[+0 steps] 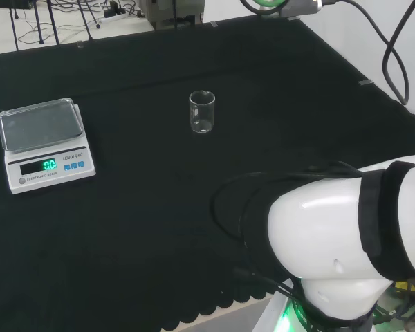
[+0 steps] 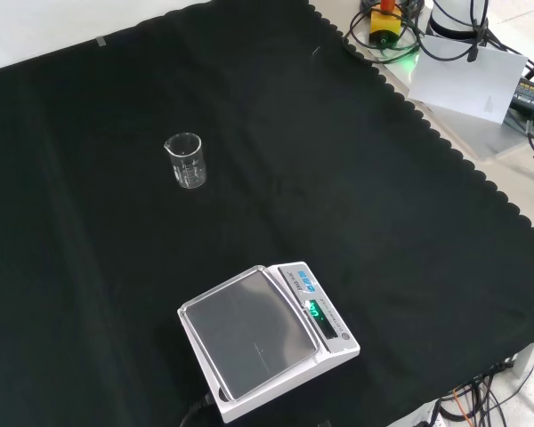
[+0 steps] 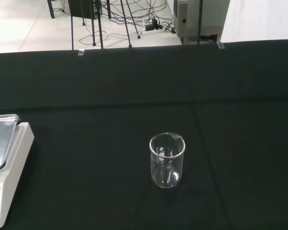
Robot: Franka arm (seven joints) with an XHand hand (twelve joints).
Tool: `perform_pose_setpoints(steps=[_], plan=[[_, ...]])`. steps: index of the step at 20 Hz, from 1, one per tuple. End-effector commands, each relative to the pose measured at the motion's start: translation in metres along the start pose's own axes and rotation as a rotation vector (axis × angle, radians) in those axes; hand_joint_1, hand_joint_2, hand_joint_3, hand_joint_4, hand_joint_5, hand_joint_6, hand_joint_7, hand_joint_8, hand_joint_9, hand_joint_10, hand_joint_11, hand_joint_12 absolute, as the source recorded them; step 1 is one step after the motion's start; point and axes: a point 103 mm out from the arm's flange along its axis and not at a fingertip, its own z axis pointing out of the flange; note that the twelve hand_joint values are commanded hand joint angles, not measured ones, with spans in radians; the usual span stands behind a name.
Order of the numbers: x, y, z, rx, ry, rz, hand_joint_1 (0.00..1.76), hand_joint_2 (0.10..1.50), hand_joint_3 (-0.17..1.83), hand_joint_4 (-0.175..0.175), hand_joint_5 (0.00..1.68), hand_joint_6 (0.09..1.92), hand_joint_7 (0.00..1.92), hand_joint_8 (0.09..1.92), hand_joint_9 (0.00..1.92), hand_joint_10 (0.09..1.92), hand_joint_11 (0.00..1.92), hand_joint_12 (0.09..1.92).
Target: Pick up the beaker.
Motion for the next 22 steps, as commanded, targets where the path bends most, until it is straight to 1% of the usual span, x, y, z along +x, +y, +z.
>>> perform_pose_setpoints(steps=[1, 3, 5, 8, 10, 14, 15, 16, 18, 20, 22], plan=[[0.001, 0.0, 0.0, -0.007, -0.022, 0.003, 0.64, 0.82, -0.04, 0.058, 0.0, 0.09, 0.02, 0.46, 0.06, 0.9, 0.0, 1.35], [0.007, 0.006, 0.003, -0.001, -0.032, 0.007, 0.63, 0.83, -0.03, 0.05, 0.0, 0.09, 0.0, 0.54, 0.07, 0.89, 0.0, 1.33], [0.022, 0.017, 0.009, 0.004, -0.05, -0.005, 0.63, 0.83, -0.03, 0.048, 0.0, 0.09, 0.0, 0.56, 0.07, 0.89, 0.0, 1.32], [0.045, 0.042, 0.029, 0.029, -0.07, -0.018, 0.63, 0.83, -0.03, 0.048, 0.0, 0.09, 0.0, 0.56, 0.08, 0.89, 0.0, 1.32], [0.05, 0.064, 0.048, 0.06, -0.059, -0.02, 0.63, 0.83, -0.03, 0.048, 0.0, 0.09, 0.0, 0.56, 0.08, 0.89, 0.0, 1.32], [0.045, 0.101, 0.091, 0.123, -0.021, -0.039, 0.64, 0.83, -0.03, 0.049, 0.0, 0.09, 0.0, 0.55, 0.08, 0.89, 0.0, 1.33], [0.039, 0.108, 0.101, 0.137, -0.025, -0.023, 0.64, 0.83, -0.03, 0.049, 0.0, 0.09, 0.0, 0.55, 0.08, 0.89, 0.0, 1.33], [0.036, 0.114, 0.11, 0.148, -0.022, -0.023, 0.65, 0.83, -0.03, 0.049, 0.0, 0.09, 0.0, 0.54, 0.07, 0.89, 0.0, 1.33], [0.03, 0.127, 0.127, 0.175, 0.0, -0.034, 0.65, 0.83, -0.03, 0.05, 0.0, 0.09, 0.0, 0.54, 0.07, 0.89, 0.0, 1.33], [0.015, 0.137, 0.141, 0.199, 0.048, -0.04, 0.65, 0.83, -0.03, 0.05, 0.0, 0.09, 0.0, 0.54, 0.07, 0.89, 0.0, 1.33], [0.008, 0.147, 0.152, 0.216, 0.052, -0.035, 0.65, 0.83, -0.03, 0.051, 0.0, 0.09, 0.0, 0.54, 0.07, 0.89, 0.0, 1.32]])
